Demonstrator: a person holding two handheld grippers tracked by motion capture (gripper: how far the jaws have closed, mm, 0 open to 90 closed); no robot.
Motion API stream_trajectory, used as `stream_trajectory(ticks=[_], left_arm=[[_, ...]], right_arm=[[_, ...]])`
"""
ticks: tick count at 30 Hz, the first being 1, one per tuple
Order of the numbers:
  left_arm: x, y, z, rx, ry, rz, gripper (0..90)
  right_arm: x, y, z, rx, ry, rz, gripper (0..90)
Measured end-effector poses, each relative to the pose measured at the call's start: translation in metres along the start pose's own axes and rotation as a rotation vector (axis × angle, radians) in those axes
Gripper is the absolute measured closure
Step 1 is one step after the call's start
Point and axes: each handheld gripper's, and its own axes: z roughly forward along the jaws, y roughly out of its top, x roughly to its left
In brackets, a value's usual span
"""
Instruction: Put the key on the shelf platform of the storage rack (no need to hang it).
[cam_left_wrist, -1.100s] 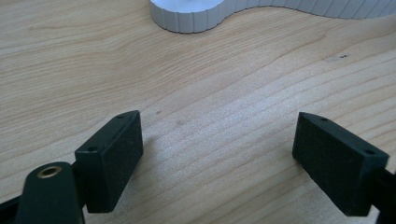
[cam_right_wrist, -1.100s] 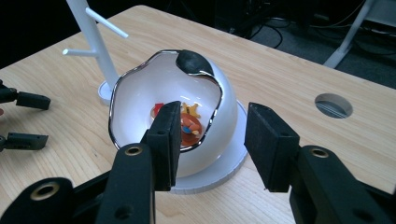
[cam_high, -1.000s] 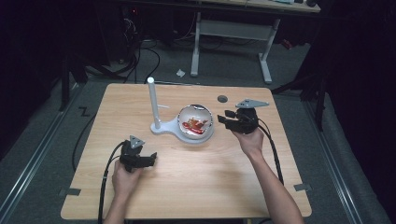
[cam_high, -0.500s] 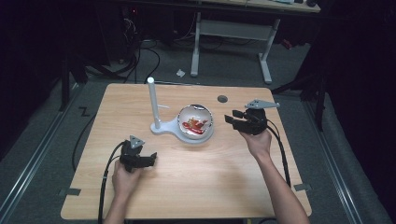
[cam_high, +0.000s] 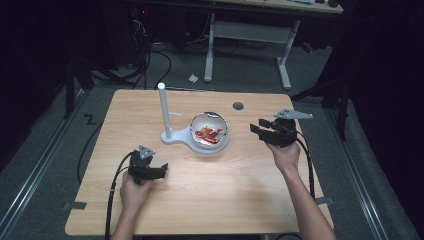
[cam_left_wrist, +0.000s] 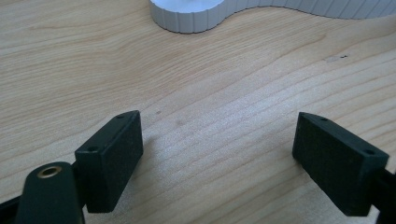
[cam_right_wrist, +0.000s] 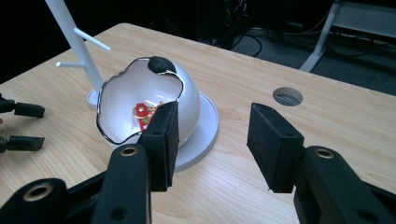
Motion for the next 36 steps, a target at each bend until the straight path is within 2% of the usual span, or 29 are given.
stream_trajectory(ticks=[5, 11, 24, 28, 29, 33, 36], left_arm=[[0.000, 0.000, 0.000, 0.000, 0.000, 0.000, 16.6], [0.000, 0.000, 0.000, 0.000, 0.000, 0.001, 16.7], [0.000, 0.000, 0.000, 0.000, 0.000, 0.000, 16.7], [0.000, 0.000, 0.000, 0.000, 0.000, 0.000, 16.7], [0.000, 0.000, 0.000, 0.000, 0.000, 0.001, 16.7], [0.000, 0.000, 0.000, 0.000, 0.000, 0.001, 16.7], [0.000, 0.000, 0.000, 0.000, 0.000, 0.000, 16.7]], right_arm=[[-0.001, -0.001, -0.009, -0.014, -0.013, -0.008, 53.8], [0.000, -0.003, -0.013, -0.003, -0.020, -0.018, 53.8], [-0.003, -0.004, -0.028, -0.001, -0.034, 0.000, 52.5], [-0.004, -0.006, -0.035, -0.013, -0.062, -0.010, 52.6], [-0.006, -0.009, -0.037, -0.010, -0.062, 0.010, 52.5], [-0.010, -0.014, -0.041, -0.003, -0.082, 0.017, 52.5], [-0.013, -0.015, -0.048, -0.018, -0.086, 0.025, 52.4]])
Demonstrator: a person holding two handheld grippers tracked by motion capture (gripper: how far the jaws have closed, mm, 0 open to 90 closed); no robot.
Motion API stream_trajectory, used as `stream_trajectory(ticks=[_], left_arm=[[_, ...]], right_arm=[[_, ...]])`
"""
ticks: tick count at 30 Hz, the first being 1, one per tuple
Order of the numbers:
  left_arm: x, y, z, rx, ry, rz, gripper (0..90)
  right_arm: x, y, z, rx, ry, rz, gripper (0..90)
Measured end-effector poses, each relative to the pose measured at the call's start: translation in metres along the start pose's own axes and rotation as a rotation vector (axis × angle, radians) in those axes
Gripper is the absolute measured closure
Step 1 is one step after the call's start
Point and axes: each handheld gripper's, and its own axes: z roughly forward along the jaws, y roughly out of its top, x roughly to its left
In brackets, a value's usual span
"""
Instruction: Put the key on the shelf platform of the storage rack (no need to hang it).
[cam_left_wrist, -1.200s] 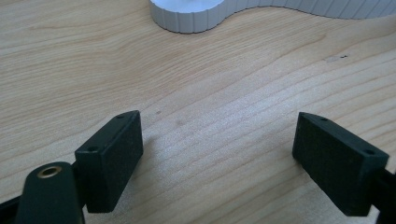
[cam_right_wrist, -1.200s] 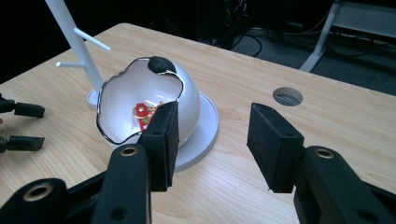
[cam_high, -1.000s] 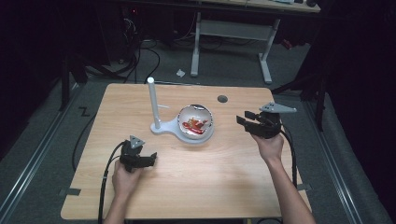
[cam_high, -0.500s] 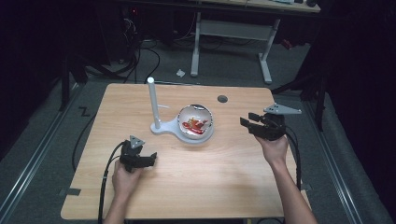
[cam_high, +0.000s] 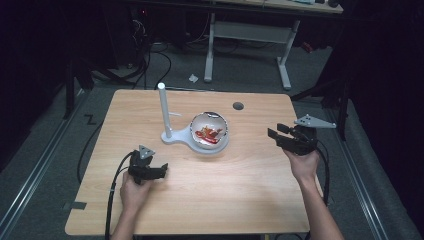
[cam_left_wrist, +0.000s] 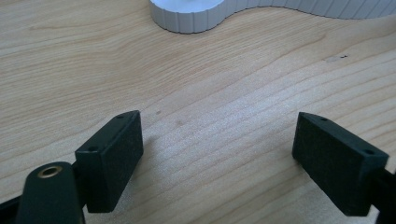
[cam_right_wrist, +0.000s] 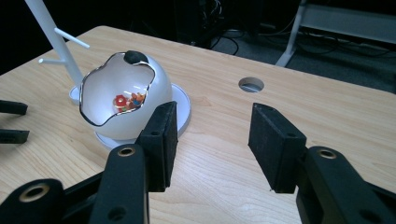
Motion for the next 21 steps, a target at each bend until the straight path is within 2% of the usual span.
stream_trajectory(ticks=[6, 11, 21], left_arm=[[0.000, 0.000, 0.000, 0.000, 0.000, 0.000, 16.7], [0.000, 0.000, 0.000, 0.000, 0.001, 0.000, 16.7], [0.000, 0.000, 0.000, 0.000, 0.001, -0.001, 16.7]], right_arm=[[-0.001, -0.003, -0.006, -0.002, -0.004, 0.004, 52.3], [-0.009, -0.017, -0.012, -0.014, 0.009, 0.061, 52.3], [-0.012, -0.030, -0.019, -0.024, 0.000, 0.078, 52.0]])
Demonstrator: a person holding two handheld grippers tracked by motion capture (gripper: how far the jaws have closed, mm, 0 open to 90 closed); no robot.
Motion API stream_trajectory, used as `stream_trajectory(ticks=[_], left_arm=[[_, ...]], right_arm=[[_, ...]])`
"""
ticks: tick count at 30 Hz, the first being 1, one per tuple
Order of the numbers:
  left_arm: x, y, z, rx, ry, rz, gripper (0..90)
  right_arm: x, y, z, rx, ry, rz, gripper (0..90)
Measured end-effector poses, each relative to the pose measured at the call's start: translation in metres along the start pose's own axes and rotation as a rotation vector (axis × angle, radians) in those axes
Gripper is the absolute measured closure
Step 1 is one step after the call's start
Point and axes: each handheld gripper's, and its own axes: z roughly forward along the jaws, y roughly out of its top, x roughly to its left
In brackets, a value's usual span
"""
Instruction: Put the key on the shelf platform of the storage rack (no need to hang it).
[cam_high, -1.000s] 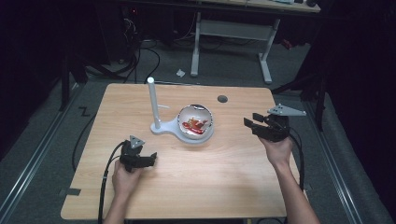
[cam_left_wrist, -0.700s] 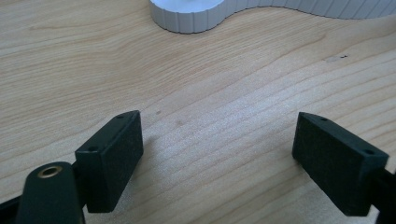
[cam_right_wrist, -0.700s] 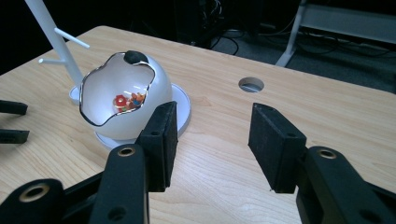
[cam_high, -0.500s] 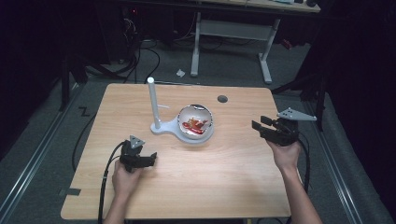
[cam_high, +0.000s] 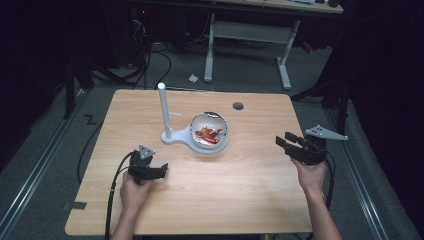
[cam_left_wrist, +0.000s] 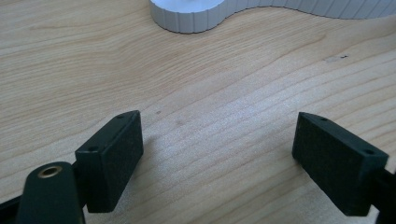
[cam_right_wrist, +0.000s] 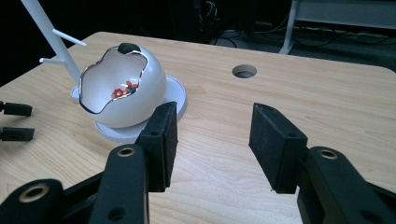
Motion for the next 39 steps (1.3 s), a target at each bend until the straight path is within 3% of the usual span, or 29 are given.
stream_trajectory(ticks=[16, 39], left_arm=[[0.000, 0.000, 0.000, 0.000, 0.001, -0.001, 16.7], [0.000, 0.000, 0.000, 0.000, 0.001, -0.001, 16.7]], right_arm=[[-0.001, -0.021, -0.003, 0.007, -0.003, 0.022, 51.0], [0.005, -0.042, 0.010, 0.041, 0.018, 0.038, 49.1]])
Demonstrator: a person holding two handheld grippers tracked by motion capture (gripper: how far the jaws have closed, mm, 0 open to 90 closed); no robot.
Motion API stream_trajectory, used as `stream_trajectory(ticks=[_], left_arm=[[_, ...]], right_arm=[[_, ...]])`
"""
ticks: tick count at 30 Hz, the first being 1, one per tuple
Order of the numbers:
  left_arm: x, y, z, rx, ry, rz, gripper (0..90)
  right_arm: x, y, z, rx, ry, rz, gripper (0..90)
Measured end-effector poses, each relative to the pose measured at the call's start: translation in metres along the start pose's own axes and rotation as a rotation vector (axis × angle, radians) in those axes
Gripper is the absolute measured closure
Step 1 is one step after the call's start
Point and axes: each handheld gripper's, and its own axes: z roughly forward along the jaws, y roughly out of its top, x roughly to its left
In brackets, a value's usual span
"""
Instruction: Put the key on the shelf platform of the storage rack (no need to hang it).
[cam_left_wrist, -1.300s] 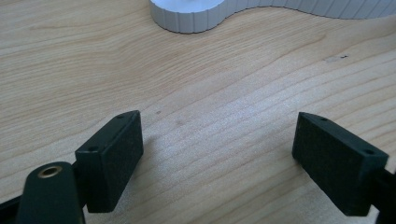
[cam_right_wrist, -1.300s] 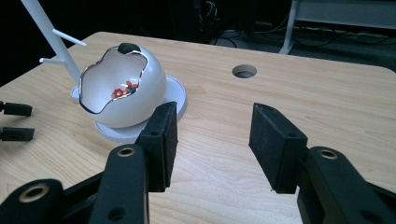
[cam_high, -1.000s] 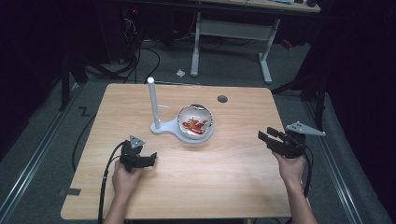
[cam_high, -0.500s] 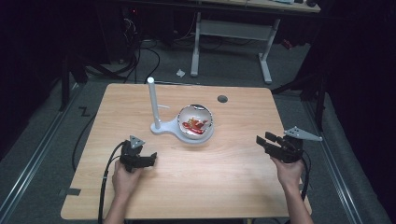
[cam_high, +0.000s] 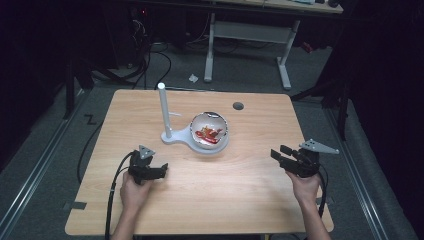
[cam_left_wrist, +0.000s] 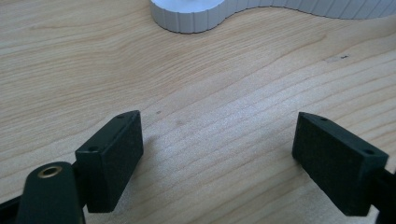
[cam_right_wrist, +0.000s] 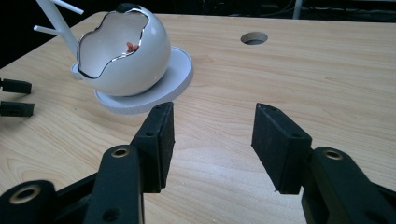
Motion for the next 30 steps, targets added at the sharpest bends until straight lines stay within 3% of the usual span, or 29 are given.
stream_trajectory(ticks=[20, 30], left_arm=[[0.000, 0.000, 0.000, 0.000, 0.000, 0.000, 16.7], [0.000, 0.000, 0.000, 0.000, 0.000, 0.000, 16.7]], right_arm=[[0.004, -0.015, 0.018, 0.036, 0.007, 0.005, 47.4], [0.009, -0.021, 0.032, 0.068, 0.003, -0.015, 46.7]])
